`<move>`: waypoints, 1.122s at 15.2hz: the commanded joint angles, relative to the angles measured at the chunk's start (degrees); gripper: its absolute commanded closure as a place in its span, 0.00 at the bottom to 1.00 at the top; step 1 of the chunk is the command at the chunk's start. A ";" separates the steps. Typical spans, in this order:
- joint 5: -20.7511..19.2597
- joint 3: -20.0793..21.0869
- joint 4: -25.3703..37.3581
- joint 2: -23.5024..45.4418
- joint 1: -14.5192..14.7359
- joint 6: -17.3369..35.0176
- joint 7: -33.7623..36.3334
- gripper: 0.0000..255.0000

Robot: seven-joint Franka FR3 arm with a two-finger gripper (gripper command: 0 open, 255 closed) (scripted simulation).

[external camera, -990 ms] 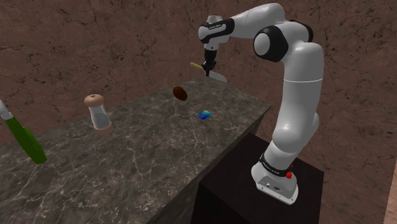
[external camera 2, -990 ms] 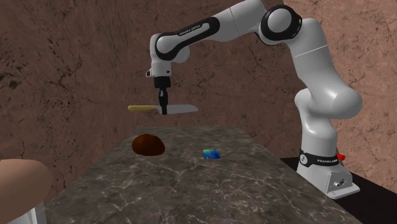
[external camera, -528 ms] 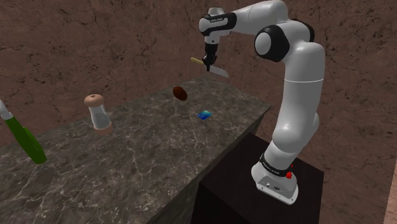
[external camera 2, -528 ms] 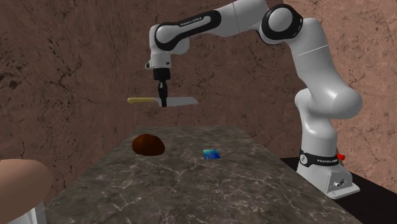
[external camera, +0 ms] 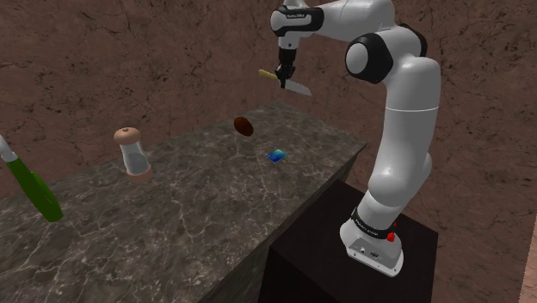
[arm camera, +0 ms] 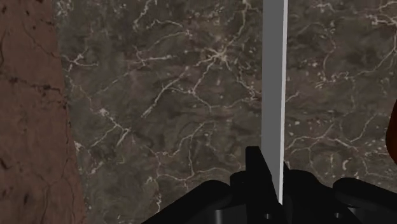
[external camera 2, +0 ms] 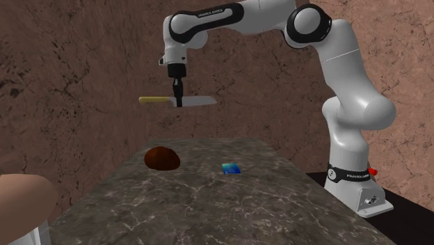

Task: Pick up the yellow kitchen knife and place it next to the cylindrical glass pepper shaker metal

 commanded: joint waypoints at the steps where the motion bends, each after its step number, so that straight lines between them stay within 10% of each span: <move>1: 0.08 -0.04 1.97 0.36 -0.21 -1.66 -0.08 1.00; 13: 0.75 -0.16 14.68 2.77 -1.43 -11.99 -0.16 1.00; 17: -0.87 1.14 7.23 -2.48 3.10 -9.54 4.85 1.00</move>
